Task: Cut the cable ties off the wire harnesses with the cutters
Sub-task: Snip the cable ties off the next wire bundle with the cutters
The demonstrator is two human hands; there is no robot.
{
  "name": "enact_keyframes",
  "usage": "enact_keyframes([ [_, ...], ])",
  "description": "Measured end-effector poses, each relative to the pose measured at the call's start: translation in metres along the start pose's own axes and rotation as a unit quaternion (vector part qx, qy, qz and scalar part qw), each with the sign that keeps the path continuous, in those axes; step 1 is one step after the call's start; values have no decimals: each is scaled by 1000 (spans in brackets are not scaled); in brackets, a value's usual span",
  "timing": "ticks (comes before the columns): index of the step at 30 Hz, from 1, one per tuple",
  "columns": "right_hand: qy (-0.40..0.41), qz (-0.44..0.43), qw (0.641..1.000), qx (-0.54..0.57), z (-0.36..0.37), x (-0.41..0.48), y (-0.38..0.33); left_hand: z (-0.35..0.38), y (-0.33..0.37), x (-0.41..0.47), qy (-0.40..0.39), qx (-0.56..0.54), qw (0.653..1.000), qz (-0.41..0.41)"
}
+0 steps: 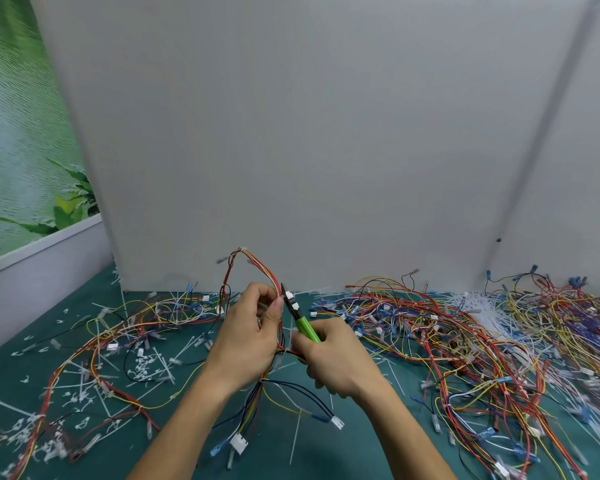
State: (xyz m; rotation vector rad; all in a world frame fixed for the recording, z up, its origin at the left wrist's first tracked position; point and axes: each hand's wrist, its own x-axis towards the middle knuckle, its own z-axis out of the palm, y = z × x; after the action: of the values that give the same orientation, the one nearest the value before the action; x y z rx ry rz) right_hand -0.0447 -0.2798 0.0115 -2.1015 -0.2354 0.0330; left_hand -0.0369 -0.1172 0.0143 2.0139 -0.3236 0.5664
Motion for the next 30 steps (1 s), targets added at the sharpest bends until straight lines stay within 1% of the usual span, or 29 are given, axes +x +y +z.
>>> enact_keyframes([
  [9, -10, -20, 998, -53, 2, 1, -2, 1, -4, -1, -9, 12, 1000, 3],
  [16, -4, 9, 999, -44, 2, 1, 0, 1, -6, -1, -14, 3, 1000, 8],
  [19, 1, 18, 998, -61, -1, 1, 1, 2, -7, -1, -17, 8, 1000, 7],
  [22, 2, 10, 998, -64, 0, 1, 1, 3, -8, -1, -15, 12, 1000, 5],
  [27, -28, -1, 998, -64, 2, 2, 1, 3, -9, -1, -23, 22, 999, 7],
  [30, -18, -9, 997, -69, 2, 2, 1, 3, -9, -1, -29, 26, 999, 5],
])
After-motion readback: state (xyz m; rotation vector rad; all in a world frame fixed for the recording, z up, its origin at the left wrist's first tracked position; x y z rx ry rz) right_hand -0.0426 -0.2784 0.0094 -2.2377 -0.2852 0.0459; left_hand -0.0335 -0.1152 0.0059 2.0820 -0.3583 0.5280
